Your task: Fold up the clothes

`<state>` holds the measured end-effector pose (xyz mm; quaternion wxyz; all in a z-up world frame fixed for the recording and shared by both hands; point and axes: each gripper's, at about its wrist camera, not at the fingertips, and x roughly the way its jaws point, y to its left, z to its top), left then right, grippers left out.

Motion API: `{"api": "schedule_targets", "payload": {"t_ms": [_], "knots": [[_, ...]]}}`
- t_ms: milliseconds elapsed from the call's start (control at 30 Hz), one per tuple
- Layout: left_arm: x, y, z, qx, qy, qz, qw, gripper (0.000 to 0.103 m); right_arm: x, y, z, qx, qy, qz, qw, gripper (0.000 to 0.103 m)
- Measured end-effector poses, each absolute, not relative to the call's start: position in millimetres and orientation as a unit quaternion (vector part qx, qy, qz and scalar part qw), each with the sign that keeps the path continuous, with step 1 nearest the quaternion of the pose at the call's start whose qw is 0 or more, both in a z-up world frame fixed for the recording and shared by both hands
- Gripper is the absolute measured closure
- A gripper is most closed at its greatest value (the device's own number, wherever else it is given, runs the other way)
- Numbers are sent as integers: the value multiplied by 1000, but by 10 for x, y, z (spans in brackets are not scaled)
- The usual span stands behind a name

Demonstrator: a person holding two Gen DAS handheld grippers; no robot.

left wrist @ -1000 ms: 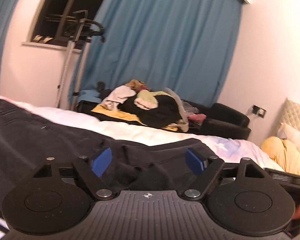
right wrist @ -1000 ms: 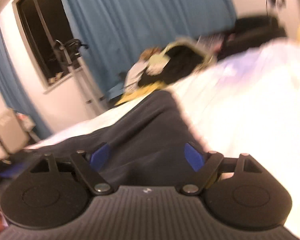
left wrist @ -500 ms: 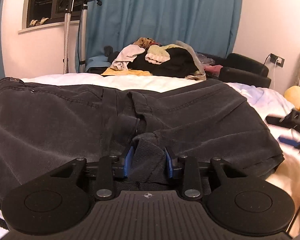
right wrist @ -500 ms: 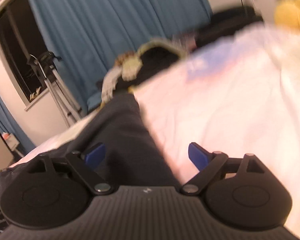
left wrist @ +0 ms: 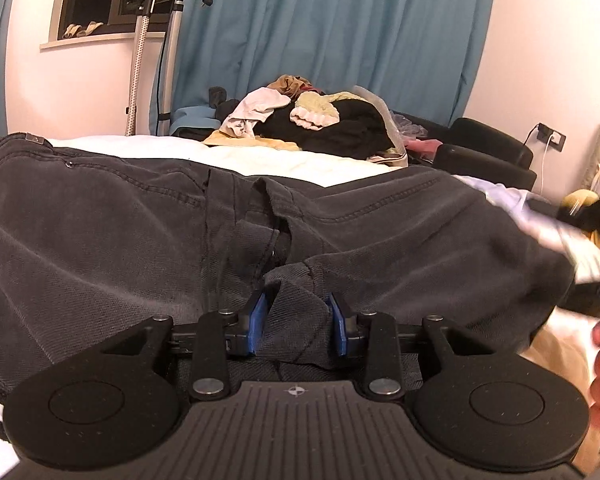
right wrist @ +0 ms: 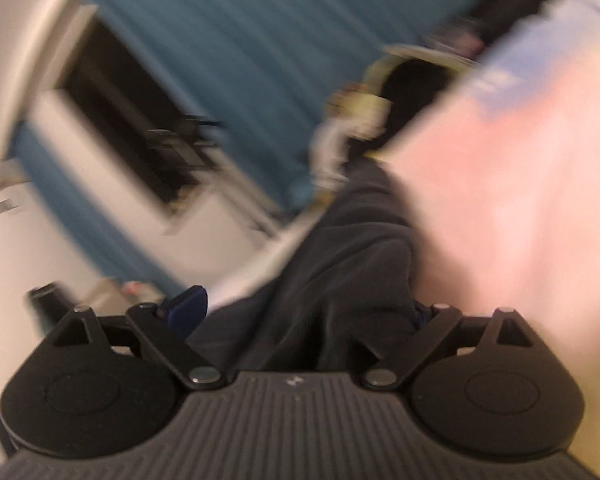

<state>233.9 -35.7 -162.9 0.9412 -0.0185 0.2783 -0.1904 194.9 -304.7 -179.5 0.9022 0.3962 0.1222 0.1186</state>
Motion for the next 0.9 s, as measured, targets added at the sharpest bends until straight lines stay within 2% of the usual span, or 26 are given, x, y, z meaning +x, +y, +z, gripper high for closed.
{"api": "schedule_targets", "payload": {"t_ms": [100, 200, 400, 433, 467, 500, 567, 600, 667, 733, 900], "knots": [[2340, -373, -1634, -15, 278, -190, 941, 64, 1981, -3107, -1903, 438, 114, 128, 882, 4], [2340, -389, -1640, -11, 278, -190, 942, 64, 2056, -3231, -2102, 469, 153, 71, 867, 5], [2291, -412, -1622, -7, 266, -184, 946, 64, 2171, -3252, -2301, 475, 159, 39, 865, 26], [2276, -414, -1626, -7, 262, -185, 947, 64, 2172, -3238, -2292, 470, 158, 35, 867, 37], [2262, -414, -1626, -10, 257, -186, 948, 64, 2172, -3219, -2267, 461, 161, 26, 872, 51], [2248, -416, -1616, -13, 252, -188, 949, 63, 2178, -3191, -2228, 448, 166, 16, 878, 59], [2217, -424, -1597, -17, 243, -192, 951, 58, 2185, -3126, -2111, 417, 168, -1, 893, 75], [2197, -428, -1593, -20, 238, -193, 952, 54, 2178, -3092, -2033, 401, 164, -7, 901, 77], [2128, -396, -1547, -37, 222, -202, 953, 28, 2119, -3067, -1910, 390, 151, -17, 908, 83], [2040, -349, -1463, -53, 199, -206, 957, 24, 2042, -3101, -1816, 397, 136, -24, 907, 85], [1859, -218, -1202, -89, 162, -198, 963, 24, 1789, -3170, -1610, 387, 119, -37, 914, 88]]}}
